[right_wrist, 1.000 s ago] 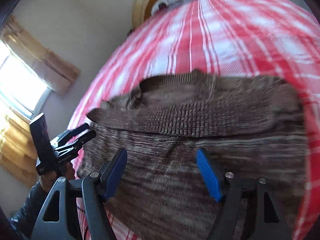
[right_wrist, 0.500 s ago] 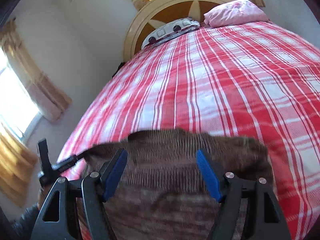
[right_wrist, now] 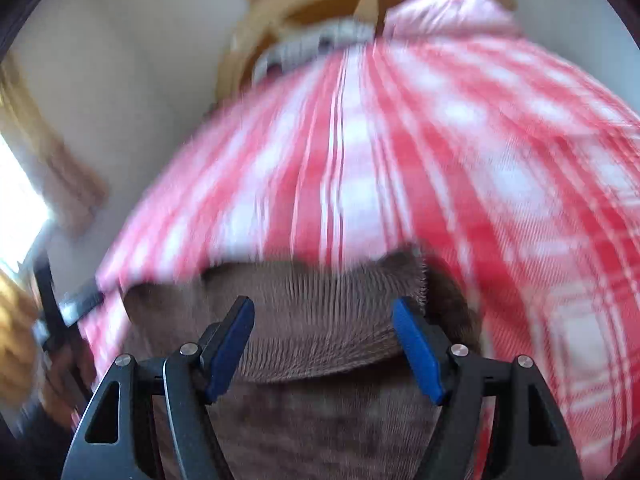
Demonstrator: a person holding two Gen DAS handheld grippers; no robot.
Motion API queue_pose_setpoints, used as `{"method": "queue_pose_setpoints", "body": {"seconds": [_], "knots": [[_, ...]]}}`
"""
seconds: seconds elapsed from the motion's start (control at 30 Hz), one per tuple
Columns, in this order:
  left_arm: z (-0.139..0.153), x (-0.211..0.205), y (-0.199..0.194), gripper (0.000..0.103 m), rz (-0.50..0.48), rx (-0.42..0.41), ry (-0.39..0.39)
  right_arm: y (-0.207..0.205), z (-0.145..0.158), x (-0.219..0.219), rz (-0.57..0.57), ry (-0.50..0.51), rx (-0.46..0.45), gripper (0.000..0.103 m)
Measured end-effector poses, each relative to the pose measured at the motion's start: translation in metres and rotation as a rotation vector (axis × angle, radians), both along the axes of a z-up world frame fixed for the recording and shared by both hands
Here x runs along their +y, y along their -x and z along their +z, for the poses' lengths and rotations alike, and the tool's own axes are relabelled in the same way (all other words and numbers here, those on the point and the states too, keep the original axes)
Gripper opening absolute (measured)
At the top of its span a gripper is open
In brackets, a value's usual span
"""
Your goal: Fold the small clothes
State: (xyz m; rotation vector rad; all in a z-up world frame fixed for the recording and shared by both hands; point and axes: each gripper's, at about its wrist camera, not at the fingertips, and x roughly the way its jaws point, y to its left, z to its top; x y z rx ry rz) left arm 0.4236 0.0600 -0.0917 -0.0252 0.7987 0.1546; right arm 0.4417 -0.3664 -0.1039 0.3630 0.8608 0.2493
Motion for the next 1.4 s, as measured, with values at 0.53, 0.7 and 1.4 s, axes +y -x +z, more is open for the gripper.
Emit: {"method": "queue_pose_setpoints", "body": {"seconds": [0.53, 0.7, 1.4], "knots": [[-0.022, -0.076, 0.008, 0.080, -0.135, 0.073, -0.102, 0.001, -0.028, 0.070, 0.246, 0.033, 0.134, 0.073], [-0.032, -0.036, -0.023, 0.087, 0.045, 0.108, -0.140, -0.023, -0.014, 0.063, 0.081, 0.015, 0.014, 0.073], [-0.055, -0.034, 0.130, 0.094, -0.180, 0.131, -0.089, 0.177, -0.043, 0.036, 0.167, 0.438, 0.028, 0.073]]}}
